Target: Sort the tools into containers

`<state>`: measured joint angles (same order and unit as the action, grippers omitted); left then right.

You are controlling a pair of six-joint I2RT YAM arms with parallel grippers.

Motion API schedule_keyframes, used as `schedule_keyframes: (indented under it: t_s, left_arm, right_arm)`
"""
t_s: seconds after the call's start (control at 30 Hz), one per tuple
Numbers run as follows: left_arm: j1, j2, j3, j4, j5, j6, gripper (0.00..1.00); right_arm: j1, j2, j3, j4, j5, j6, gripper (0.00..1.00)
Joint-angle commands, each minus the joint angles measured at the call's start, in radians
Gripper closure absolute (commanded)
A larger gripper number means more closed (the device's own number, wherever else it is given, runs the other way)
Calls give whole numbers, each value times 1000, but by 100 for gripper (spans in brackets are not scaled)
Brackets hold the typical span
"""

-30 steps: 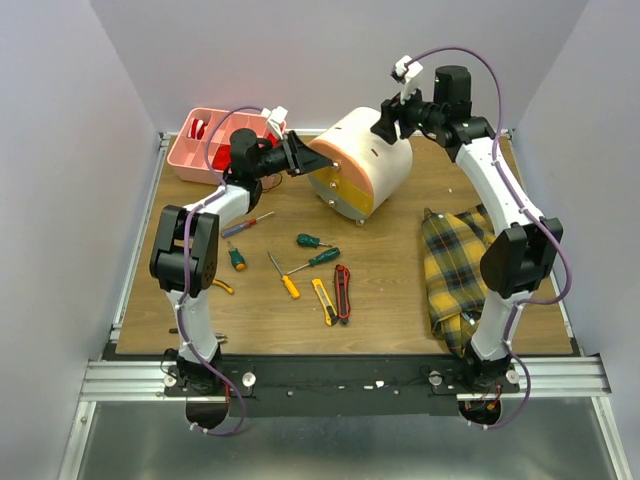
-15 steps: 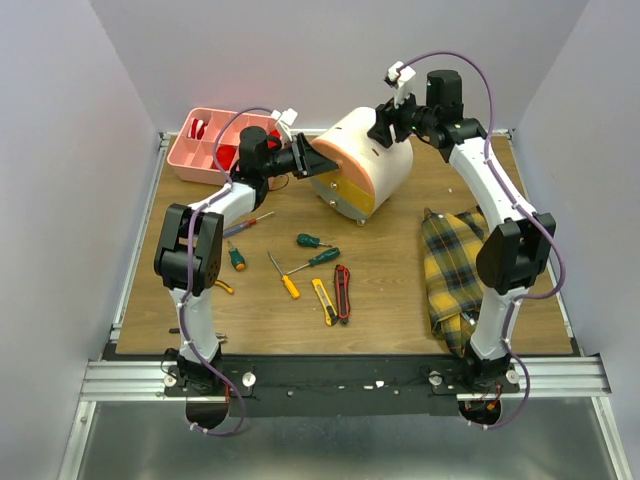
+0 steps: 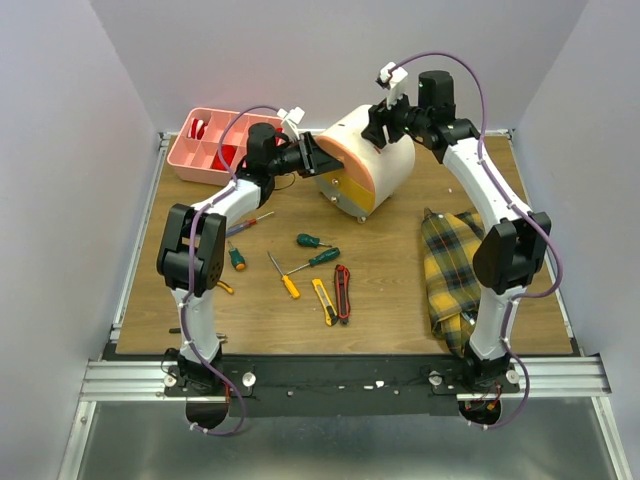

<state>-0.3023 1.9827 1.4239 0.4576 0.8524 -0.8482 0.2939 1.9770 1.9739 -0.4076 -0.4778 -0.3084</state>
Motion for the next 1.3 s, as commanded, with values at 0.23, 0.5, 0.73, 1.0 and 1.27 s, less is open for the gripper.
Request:
schedule_keyframes:
  t_s: [0.23, 0.5, 0.73, 1.0, 1.27]
  left_arm:
    - [-9, -21, 23, -91, -113, 60, 55]
    - [-4, -38, 33, -120, -130, 75, 53]
    - [9, -62, 9, -76, -128, 70, 57]
    - [9, -64, -11, 9, -98, 51, 69]
    - [57, -156, -114, 39, 14, 86, 83]
  right_arm:
    - [13, 40, 16, -14, 54, -18, 31]
    - [13, 43, 9, -14, 57, -21, 31]
    - [13, 46, -1, -17, 65, -26, 31]
    - [14, 56, -12, -17, 74, -31, 31]
    - [14, 69, -27, -16, 102, -31, 32]
